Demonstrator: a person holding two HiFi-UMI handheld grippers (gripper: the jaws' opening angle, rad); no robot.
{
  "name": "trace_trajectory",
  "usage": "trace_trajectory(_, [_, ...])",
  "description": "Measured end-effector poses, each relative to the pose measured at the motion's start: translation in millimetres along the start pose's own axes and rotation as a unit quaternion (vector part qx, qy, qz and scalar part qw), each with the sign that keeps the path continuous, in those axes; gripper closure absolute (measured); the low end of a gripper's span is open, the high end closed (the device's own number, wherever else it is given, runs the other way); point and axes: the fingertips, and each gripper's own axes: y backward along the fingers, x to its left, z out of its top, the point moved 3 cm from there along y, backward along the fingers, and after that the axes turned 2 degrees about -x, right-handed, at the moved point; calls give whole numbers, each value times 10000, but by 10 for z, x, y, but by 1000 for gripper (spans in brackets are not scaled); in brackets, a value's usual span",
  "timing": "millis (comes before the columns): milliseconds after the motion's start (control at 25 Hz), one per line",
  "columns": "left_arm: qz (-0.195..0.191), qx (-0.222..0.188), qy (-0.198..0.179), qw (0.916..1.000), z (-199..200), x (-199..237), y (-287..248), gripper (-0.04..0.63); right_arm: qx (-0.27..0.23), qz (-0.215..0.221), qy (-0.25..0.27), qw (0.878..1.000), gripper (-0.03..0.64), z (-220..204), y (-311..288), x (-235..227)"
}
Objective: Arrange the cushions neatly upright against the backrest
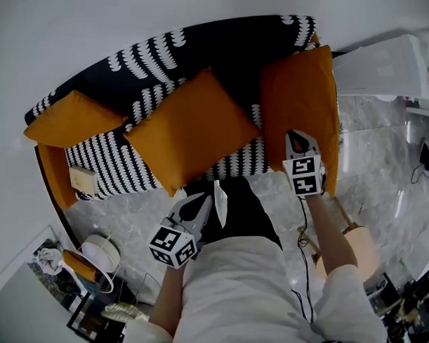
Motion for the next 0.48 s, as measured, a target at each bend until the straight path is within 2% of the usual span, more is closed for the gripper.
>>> trace_trajectory(160, [127, -111, 185, 9997, -93, 67, 97, 581, 154, 793, 749, 9939, 595, -182, -157, 914])
trace_trajectory(360, [410, -246, 487, 9977, -302, 251, 310, 581, 194, 1719, 1938, 9657, 589, -480, -352, 1908])
trace_trajectory(400, [452, -249, 548, 9972, -363, 300, 356, 581, 186, 1865, 2163, 9582, 548, -532, -400, 2078])
trace_trajectory(440, [487, -251, 608, 9967, -425, 350, 400, 583, 188, 1992, 2381, 9504, 470, -582, -454, 2234])
trace_trajectory(480, [516, -248, 671, 9961, -488, 404, 443, 583, 187, 2094, 2595, 9426, 453, -627, -513, 2378])
